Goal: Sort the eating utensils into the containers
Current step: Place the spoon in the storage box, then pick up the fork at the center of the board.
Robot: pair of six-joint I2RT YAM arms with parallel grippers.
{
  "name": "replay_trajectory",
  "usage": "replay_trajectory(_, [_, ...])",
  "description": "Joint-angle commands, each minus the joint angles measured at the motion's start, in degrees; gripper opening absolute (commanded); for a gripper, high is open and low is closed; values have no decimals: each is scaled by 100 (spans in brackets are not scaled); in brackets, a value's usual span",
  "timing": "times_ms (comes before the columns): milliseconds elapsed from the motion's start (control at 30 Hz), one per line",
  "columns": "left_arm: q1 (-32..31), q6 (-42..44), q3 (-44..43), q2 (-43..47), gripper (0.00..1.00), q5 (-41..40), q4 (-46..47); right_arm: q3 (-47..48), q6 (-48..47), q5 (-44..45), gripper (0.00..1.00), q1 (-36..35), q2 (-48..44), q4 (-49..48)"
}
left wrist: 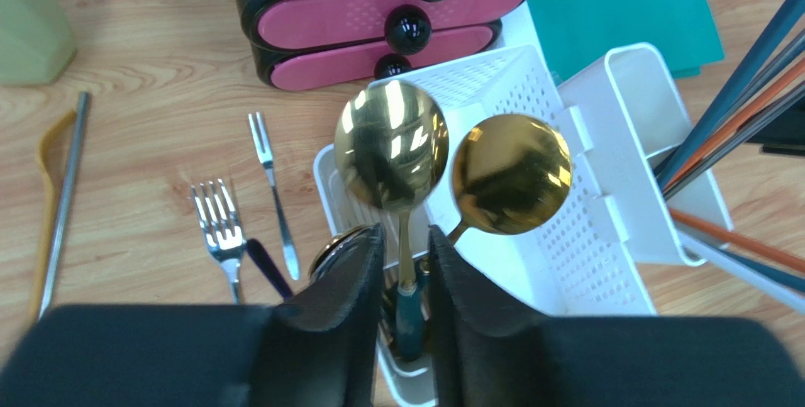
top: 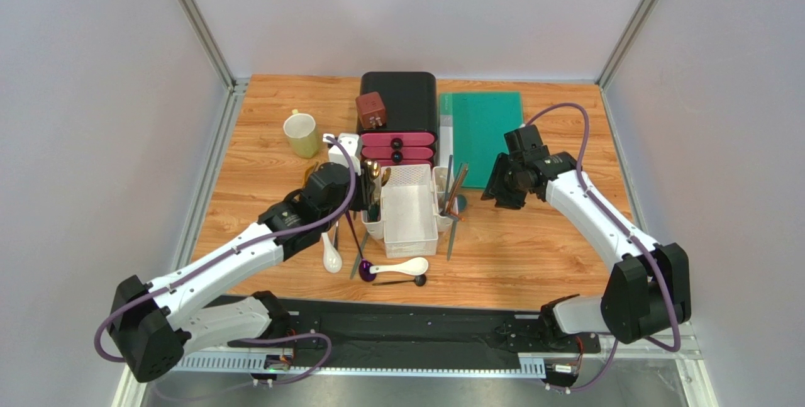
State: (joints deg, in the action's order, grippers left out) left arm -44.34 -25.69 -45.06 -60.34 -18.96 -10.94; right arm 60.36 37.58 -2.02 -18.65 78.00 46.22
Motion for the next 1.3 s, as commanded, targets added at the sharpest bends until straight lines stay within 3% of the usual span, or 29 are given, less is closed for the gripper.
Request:
replay_trajectory(0, [-84,-120,-266,13,48,-152,-13,-112,-84,-26,42,11,-241,-95])
replay_trajectory(300, [-119,-103,-881,750,50,-774,-926,-314,-32,123,43,11,-487,-113])
replay_trajectory(433, [-93,187,-1461,893,62,-1862,-1831,-384,38,158,43,20,-531,-148])
replay_trajectory(500, [39,327,-1760,831,66,-2006,-2348,-411,65,158,43,20,-540,-192])
replay_trajectory(600, [486,521,-1779,717,70,-1577,-2553,-455,117,158,43,20,-496,-262])
replay_trajectory(833, [1944,91,-1866,-362,69,-364,-3124,-446,232,149,43,20,-443,-368])
replay_trajectory(1267, [3326,380,-2648,-2842,64,507,-3450,-560,293,193,43,134,-487,-403])
